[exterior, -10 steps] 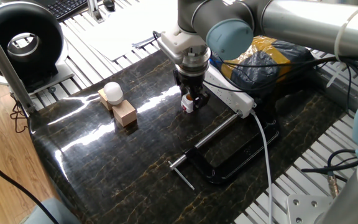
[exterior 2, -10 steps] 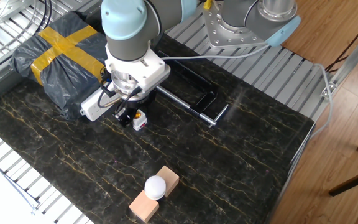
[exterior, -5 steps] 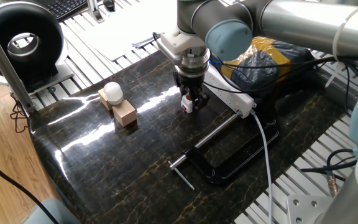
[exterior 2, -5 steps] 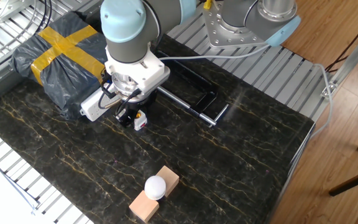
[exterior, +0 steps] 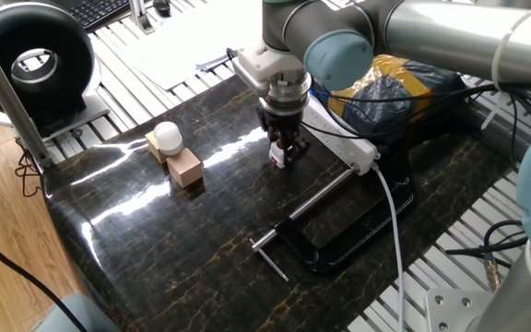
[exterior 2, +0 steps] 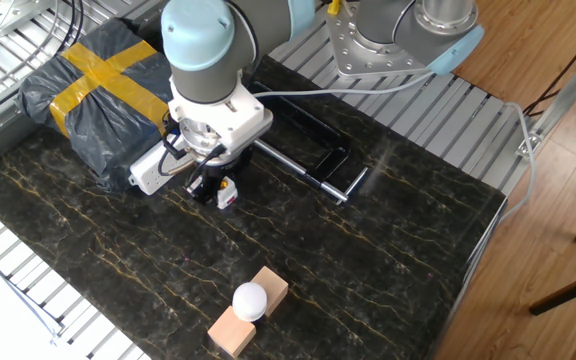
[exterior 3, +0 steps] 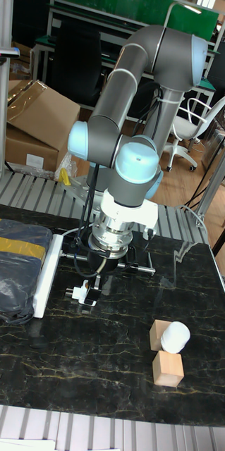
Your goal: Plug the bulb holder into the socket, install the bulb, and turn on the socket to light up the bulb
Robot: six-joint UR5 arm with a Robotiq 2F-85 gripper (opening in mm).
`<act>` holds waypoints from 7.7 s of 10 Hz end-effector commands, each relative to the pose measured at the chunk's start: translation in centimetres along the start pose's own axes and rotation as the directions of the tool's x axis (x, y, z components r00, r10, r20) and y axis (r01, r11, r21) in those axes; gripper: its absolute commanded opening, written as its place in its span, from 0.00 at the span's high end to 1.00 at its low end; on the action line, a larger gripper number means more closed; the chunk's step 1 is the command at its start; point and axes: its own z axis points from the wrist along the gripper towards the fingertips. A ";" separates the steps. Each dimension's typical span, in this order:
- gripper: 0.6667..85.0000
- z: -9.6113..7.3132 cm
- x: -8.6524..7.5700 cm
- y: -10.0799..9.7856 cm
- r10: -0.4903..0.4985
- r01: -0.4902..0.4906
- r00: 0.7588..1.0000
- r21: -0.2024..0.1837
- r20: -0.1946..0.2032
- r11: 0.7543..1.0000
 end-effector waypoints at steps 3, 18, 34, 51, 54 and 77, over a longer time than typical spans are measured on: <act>1.00 -1.0 0.4 0.4 0.086 -0.086 0.996 -0.009 -0.027 0.996; 1.00 -2.6 2.2 -6.8 -0.037 0.037 0.999 0.037 0.008 0.999; 1.00 -2.5 2.9 -6.4 -0.012 0.013 1.000 0.042 -0.021 0.999; 1.00 -1.9 3.1 -6.1 0.000 0.001 1.000 0.046 -0.023 0.999; 1.00 -1.8 3.1 -6.1 -0.017 0.018 1.000 0.039 -0.017 0.999; 1.00 -2.0 5.1 -5.9 -0.051 0.051 0.999 0.021 -0.015 0.998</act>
